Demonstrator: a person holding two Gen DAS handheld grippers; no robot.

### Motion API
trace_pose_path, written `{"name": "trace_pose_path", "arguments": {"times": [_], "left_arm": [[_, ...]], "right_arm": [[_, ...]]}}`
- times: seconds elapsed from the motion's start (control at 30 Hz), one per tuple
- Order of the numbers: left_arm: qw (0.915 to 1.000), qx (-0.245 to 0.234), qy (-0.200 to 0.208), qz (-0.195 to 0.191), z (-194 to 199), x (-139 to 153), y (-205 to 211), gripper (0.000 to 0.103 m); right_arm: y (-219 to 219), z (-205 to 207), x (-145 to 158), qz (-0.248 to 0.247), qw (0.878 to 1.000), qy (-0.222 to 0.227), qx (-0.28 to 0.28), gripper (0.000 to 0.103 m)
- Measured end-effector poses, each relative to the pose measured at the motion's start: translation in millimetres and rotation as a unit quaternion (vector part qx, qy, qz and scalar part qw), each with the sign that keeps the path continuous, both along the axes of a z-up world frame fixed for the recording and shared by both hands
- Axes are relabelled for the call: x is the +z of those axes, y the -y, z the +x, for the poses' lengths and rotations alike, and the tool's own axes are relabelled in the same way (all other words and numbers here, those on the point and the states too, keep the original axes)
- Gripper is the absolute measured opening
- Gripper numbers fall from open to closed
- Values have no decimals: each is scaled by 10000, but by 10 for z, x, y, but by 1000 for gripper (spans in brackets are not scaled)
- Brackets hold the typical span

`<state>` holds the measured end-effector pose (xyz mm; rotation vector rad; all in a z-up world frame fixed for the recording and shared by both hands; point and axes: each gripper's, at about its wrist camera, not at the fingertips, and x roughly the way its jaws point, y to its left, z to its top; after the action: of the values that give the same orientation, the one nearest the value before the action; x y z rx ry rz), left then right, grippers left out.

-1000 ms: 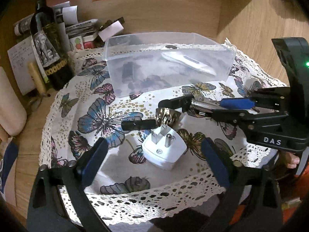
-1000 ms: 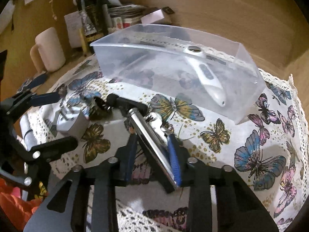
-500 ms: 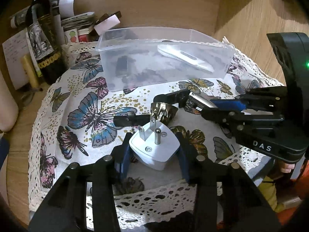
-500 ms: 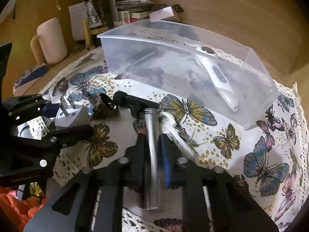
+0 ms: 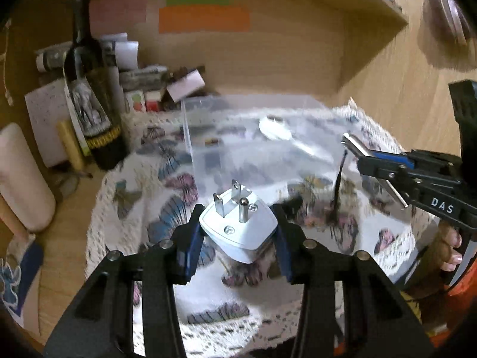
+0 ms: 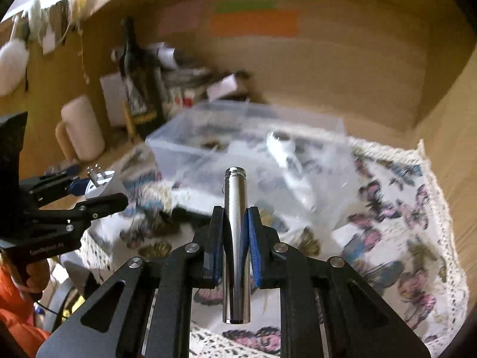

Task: Organize rigid objects
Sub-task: 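Lower the plug into the clear box with the left tool while the right tool releases the tube there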

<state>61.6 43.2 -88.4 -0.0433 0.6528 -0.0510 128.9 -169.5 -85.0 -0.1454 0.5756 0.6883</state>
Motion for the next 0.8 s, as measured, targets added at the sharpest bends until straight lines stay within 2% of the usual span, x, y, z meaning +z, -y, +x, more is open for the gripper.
{"name": "trace_pose_path", "arguments": {"times": [0.37, 0.57, 0.8], "left_arm": [[9976, 225, 573, 329, 322, 338, -21, 43], [9982, 292, 446, 274, 664, 376, -106, 43], [9996, 116, 124, 233, 1076, 278, -110, 43]], "right_arm": [[171, 302, 508, 509, 9956, 644, -449, 14], [194, 501, 682, 547, 9935, 845, -536, 14], [-28, 805, 571, 383, 9977, 520, -200, 14]]}}
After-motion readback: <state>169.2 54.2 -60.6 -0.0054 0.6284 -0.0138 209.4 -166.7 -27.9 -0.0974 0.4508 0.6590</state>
